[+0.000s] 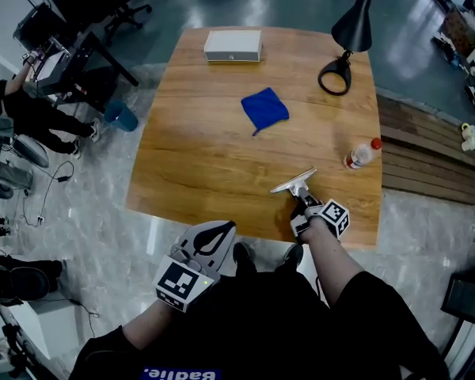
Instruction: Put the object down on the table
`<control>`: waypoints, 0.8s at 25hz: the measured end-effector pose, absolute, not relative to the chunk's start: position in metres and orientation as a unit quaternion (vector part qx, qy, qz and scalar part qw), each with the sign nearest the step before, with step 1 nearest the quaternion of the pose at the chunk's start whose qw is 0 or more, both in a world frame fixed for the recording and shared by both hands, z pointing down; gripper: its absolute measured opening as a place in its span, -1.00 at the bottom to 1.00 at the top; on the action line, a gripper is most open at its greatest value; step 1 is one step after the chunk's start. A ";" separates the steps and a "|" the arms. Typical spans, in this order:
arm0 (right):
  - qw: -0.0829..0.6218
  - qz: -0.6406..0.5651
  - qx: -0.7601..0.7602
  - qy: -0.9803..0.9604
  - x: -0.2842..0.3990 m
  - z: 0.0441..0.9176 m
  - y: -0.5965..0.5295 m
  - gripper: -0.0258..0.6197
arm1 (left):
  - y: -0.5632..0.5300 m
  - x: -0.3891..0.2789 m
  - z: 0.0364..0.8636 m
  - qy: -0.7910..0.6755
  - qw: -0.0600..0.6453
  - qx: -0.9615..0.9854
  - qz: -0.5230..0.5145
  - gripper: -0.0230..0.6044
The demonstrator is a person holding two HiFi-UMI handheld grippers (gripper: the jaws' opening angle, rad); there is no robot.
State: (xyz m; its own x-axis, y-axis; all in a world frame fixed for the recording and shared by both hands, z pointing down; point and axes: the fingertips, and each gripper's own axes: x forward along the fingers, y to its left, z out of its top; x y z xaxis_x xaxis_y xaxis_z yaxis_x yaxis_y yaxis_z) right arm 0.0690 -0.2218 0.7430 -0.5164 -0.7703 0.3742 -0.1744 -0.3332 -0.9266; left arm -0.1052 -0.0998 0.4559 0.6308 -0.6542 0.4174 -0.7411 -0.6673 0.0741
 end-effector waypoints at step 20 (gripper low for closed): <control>0.219 -0.682 -0.439 0.542 0.070 0.738 -0.204 -0.50 | -0.093 -0.119 0.452 -0.375 0.122 0.907 0.149 -0.90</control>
State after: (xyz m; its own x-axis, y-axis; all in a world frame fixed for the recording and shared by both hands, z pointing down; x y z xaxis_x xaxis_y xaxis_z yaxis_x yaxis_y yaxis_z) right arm 0.0703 -0.2039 0.7385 -0.5177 -0.7752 0.3621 -0.1770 -0.3171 -0.9317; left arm -0.1188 -0.0929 0.4519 0.6734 -0.6443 0.3625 -0.7173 -0.6881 0.1097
